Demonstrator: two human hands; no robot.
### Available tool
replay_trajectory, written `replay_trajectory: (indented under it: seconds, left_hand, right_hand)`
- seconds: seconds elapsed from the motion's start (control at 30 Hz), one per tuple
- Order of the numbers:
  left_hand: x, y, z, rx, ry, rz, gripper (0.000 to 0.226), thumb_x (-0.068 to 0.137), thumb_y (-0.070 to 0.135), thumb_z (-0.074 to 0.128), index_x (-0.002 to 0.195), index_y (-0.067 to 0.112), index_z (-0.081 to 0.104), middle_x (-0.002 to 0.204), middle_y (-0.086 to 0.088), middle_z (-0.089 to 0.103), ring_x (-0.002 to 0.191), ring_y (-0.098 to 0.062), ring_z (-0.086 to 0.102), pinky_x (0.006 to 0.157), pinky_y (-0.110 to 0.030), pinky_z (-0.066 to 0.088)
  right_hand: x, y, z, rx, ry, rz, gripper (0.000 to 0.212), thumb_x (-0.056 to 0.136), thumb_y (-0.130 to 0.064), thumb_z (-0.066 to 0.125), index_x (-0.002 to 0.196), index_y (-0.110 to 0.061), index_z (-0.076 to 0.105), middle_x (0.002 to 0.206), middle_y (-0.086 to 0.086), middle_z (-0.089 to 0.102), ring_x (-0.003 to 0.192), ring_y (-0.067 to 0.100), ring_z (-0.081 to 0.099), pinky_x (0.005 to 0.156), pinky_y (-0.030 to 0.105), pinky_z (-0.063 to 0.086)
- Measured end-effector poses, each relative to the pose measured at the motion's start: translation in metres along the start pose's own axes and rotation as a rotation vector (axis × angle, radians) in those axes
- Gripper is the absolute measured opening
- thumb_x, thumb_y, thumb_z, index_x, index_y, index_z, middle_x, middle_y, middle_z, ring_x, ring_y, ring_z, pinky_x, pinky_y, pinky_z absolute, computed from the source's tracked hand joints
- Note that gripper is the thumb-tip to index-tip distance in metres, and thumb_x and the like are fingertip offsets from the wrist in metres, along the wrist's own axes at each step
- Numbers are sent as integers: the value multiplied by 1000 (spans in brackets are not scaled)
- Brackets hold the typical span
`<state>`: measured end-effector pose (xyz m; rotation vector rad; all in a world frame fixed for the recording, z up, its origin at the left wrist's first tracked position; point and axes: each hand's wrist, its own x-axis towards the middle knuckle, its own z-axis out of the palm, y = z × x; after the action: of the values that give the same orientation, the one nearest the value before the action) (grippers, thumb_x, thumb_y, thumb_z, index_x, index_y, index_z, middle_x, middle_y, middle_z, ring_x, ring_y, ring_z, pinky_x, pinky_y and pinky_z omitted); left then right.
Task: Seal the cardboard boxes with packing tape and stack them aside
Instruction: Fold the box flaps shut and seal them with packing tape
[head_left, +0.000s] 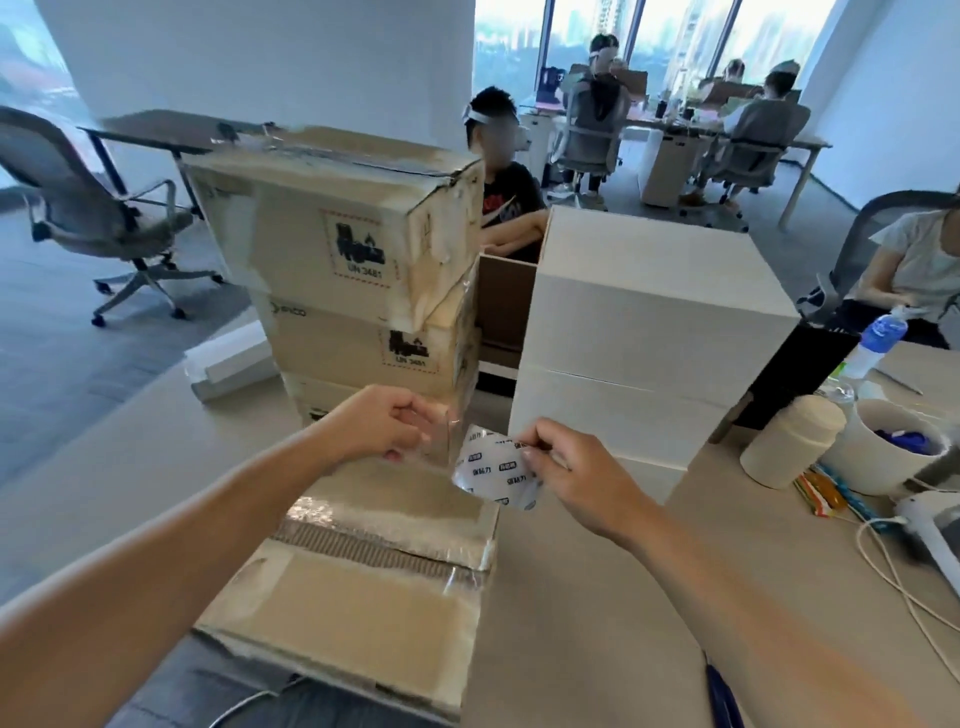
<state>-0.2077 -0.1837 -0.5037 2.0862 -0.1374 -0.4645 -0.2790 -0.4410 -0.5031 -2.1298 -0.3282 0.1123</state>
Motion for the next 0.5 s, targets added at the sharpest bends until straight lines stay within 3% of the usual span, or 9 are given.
replay_trajectory:
  seconds: [0.13,0.27,0.37,0.5]
  left_hand:
    - [-23,-40,-50,-100,-81,-78,27,89,1,66,114,12,69,103,-6,74,94,-27,72,81,-36,60]
    - [-42,-81,-87,-286,-235,-193,38,92,6,64,129,8,58,115,-11,72,99,-29,69,89,-45,58]
    - [-48,-113,-108,-484,-317,-226,71,73,17,84,137,15,53,123,-19,67,102,-33,66,90,-50,56]
    - [-52,-148,-121,-656,-387,-217,51,92,2,54,139,23,56,126,-21,64,103,-37,63,93,-54,53]
  right_hand:
    - [23,-23,43,76,-85,-20,16,97,-24,49,83,-26,58,77,-11,60,79,16,57,76,41,48]
    - [39,-32,84,170,-153,1,16,92,-24,48,84,-14,58,73,-12,58,75,10,56,72,33,46]
    - [47,-30,112,226,-177,29,16,90,-23,49,80,-14,58,71,-10,56,72,11,53,72,31,43]
    - [60,-27,143,285,-188,84,15,87,-21,49,80,-11,57,71,-7,56,73,9,50,74,25,39]
